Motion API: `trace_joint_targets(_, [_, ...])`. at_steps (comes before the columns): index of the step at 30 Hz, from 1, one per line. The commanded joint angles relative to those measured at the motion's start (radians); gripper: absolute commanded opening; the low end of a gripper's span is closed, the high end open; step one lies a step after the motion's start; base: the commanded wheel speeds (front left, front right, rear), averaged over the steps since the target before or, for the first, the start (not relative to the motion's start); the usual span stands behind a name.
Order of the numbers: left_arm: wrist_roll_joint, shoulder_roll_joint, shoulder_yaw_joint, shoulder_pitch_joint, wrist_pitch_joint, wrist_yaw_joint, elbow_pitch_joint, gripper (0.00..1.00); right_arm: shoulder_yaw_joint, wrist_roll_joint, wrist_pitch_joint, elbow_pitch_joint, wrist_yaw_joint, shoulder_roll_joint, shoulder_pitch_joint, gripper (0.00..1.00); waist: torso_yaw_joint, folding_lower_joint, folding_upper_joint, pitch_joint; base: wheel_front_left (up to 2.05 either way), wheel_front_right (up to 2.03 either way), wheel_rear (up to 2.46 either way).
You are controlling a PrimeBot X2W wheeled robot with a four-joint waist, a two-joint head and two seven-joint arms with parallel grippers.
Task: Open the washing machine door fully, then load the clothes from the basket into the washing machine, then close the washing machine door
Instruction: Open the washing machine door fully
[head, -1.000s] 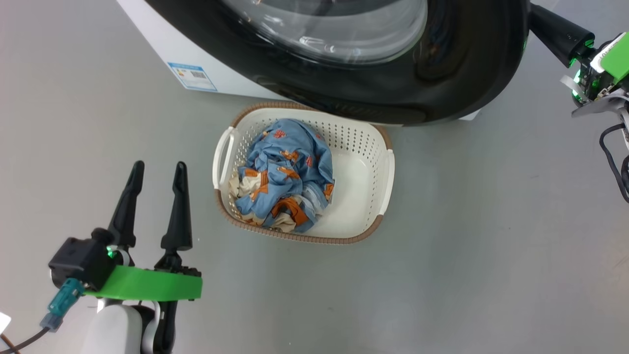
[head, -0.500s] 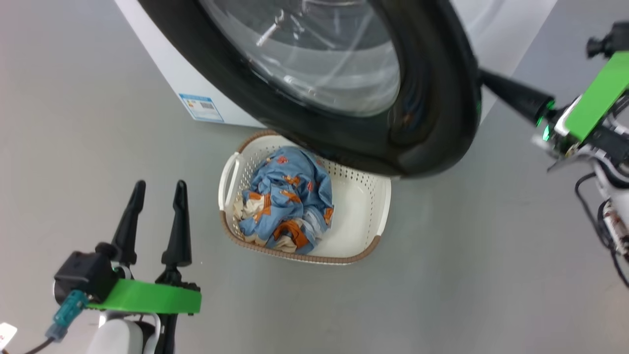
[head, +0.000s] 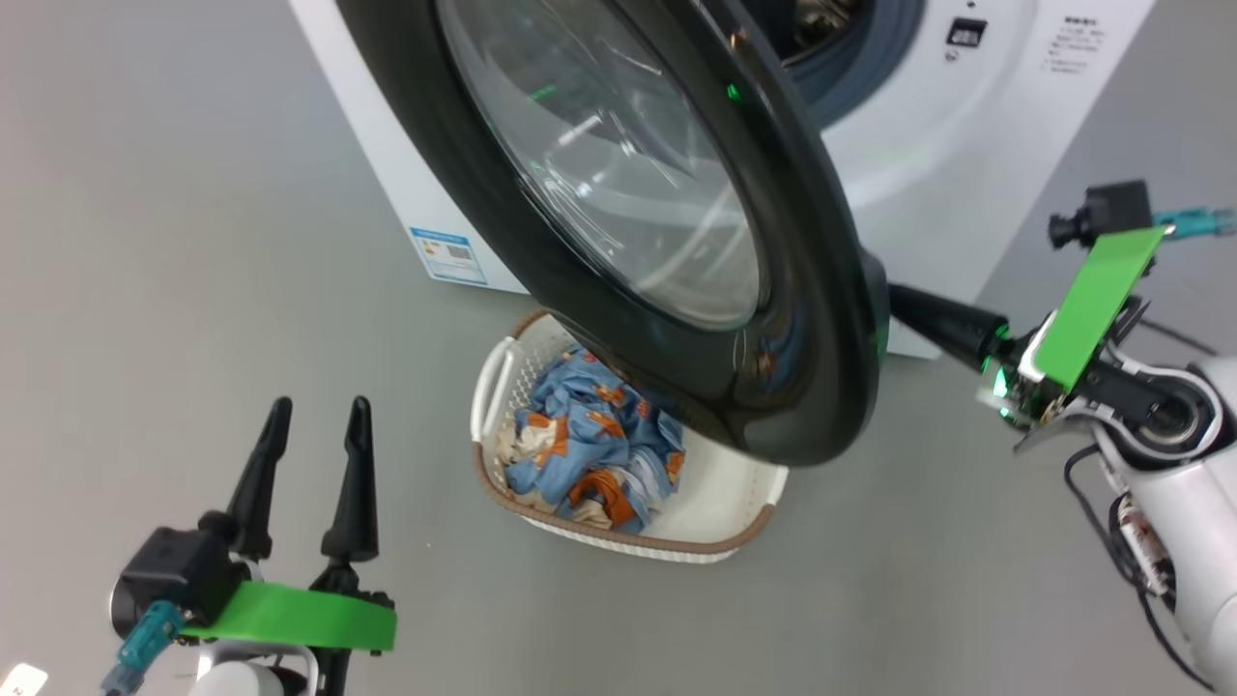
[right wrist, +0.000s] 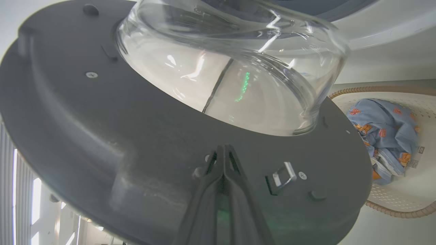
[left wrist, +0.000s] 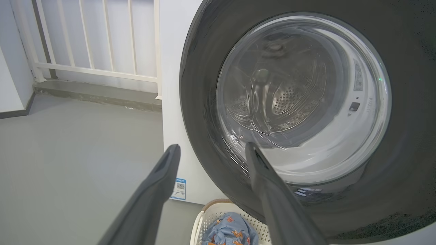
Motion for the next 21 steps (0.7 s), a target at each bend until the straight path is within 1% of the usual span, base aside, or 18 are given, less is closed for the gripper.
trace_joint_targets(1, [0.012,0.020,0.037,0.010,-0.008,-0.002,-0.018,1.00,0.010,0.008,0.011,-0.035,0.002,0.017,0.029,0.00,0.027,0.0000,-0.0001,-0.028,0.00,0.00,0.00])
trace_joint_targets(10, [0.014,0.020,0.037,0.030,-0.008,-0.003,-0.015,1.00,0.016,0.002,0.054,-0.043,0.002,0.044,0.081,0.00,0.092,0.0000,-0.0001,-0.061,0.00,0.00,0.00])
trace_joint_targets(21, [0.016,0.020,0.040,0.046,-0.008,-0.003,-0.010,1.00,0.024,-0.004,0.082,-0.076,0.002,0.088,0.119,0.00,0.144,0.0000,-0.0001,-0.085,0.00,0.00,0.00])
